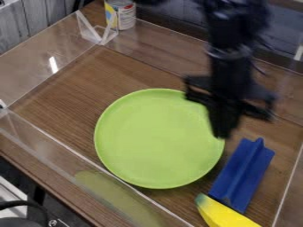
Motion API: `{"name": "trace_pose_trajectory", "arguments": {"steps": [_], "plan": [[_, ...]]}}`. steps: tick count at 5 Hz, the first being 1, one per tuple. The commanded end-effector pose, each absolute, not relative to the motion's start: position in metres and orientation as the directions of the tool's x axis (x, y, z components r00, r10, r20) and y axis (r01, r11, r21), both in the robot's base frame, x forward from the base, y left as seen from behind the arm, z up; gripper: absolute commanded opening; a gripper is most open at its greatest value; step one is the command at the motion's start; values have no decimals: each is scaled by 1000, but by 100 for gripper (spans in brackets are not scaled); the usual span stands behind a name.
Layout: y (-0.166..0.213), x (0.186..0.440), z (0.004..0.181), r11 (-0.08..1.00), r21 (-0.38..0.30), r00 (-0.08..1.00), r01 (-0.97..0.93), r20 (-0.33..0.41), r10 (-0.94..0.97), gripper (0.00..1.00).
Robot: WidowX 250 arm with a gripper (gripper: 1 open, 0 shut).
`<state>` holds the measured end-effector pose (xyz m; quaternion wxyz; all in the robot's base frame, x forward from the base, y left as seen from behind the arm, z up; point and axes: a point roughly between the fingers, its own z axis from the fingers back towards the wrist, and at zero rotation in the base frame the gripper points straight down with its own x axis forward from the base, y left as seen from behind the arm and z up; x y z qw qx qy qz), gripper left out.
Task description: Put the blue object in the green plate
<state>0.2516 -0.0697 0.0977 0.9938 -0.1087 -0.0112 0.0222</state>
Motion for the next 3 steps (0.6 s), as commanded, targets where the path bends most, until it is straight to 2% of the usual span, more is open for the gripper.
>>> {"name": "trace_pose_trajectory", "arguments": {"steps": [1, 2, 3], "plan": [[-25, 253, 112, 975, -214, 994, -59, 75, 77, 0], [-66, 256, 104, 976, -217, 996, -25, 78, 43, 0], [-87, 248, 100, 975, -221, 998, 33, 64, -19, 0]]}}
